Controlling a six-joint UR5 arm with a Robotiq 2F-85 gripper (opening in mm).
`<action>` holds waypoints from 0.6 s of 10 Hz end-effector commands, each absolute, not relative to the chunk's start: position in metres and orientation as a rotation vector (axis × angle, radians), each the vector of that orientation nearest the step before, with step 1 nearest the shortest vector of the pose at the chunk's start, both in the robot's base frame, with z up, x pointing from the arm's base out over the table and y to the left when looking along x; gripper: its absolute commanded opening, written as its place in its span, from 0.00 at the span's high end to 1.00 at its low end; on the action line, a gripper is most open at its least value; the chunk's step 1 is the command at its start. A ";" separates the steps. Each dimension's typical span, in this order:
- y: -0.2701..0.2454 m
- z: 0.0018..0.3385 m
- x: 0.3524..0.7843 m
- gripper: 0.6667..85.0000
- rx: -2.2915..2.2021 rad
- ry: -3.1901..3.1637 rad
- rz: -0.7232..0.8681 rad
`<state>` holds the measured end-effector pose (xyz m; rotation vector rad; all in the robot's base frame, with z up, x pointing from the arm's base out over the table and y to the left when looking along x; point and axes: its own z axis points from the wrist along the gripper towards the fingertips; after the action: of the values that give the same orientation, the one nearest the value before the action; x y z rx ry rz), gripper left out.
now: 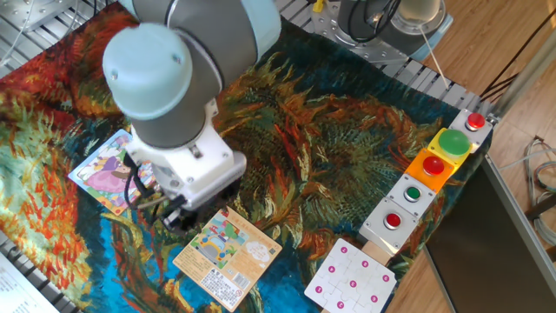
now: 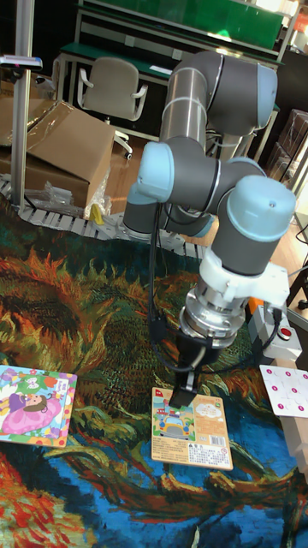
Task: Assemble one piece of a puzzle
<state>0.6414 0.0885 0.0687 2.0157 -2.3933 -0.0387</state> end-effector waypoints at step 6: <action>0.104 0.045 0.650 0.36 2.091 -2.359 -0.066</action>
<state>0.6452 0.1006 0.0512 2.0741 -2.3624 -0.0605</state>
